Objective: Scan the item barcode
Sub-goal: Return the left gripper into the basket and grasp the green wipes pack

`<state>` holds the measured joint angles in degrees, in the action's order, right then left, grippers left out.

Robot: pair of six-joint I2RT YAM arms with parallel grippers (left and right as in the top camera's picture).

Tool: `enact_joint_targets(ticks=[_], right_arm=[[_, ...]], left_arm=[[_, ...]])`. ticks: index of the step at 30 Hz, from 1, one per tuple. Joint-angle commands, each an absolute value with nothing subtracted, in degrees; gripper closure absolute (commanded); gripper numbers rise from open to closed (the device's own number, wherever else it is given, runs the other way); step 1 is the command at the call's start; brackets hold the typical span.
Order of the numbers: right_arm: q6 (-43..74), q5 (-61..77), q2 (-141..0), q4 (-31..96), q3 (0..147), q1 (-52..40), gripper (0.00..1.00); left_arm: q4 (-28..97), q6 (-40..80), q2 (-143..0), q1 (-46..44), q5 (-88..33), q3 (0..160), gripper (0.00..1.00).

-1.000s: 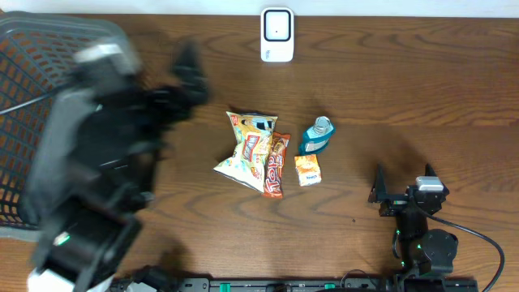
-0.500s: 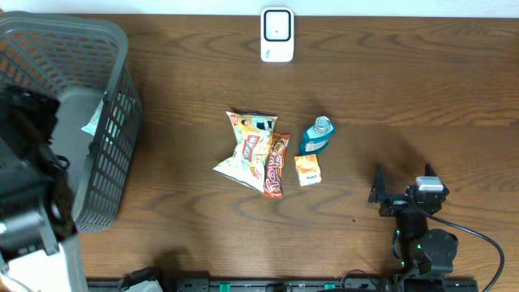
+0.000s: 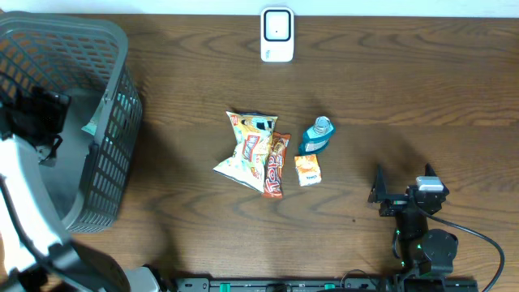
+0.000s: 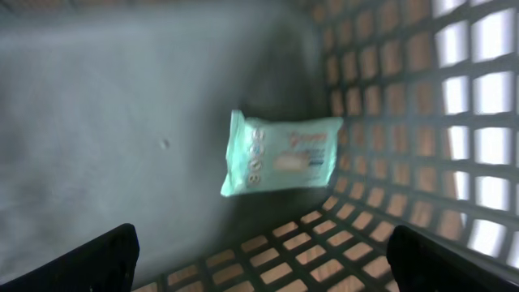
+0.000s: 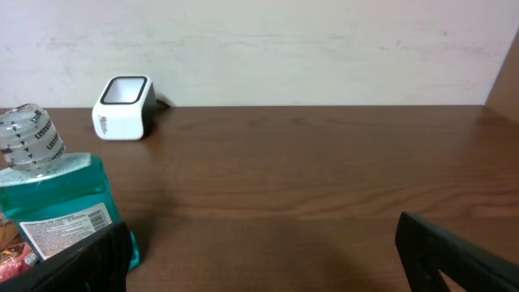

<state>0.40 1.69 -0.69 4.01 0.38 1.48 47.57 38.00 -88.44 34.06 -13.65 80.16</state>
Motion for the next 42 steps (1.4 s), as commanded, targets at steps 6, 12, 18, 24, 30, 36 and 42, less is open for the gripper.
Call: enact_joint_targets(ticks=[6, 12, 18, 24, 30, 36, 42], right_arm=[[1.02, 1.63, -0.38, 4.23, 0.32, 1.19, 0.01], [1.02, 1.63, -0.38, 4.23, 0.32, 1.19, 0.01], [1.02, 1.63, -0.38, 4.23, 0.32, 1.19, 0.01], [1.02, 1.63, -0.38, 4.23, 0.32, 1.19, 0.01], [1.02, 1.63, -0.38, 4.23, 0.32, 1.19, 0.01], [1.02, 1.63, -0.38, 4.23, 0.32, 1.19, 0.01], [1.02, 1.63, -0.38, 4.23, 0.32, 1.19, 0.01]], left_arm=[[46.57, 29.63, -99.42, 34.30, -17.39, 80.27, 0.02], [43.31, 22.96, -104.60, 34.26, -17.43, 80.20, 0.02], [41.32, 20.64, -108.31, 33.80, -17.52, 80.09, 0.02], [34.48, 6.94, -111.81, 30.46, -16.93, 80.05, 0.03], [29.54, -5.96, -112.22, 26.74, -10.13, 80.05, 0.04], [27.68, -19.14, -112.27, 23.77, -5.45, 80.05, 0.03], [27.33, -27.70, -113.54, 23.55, -5.48, 79.99, 0.02]])
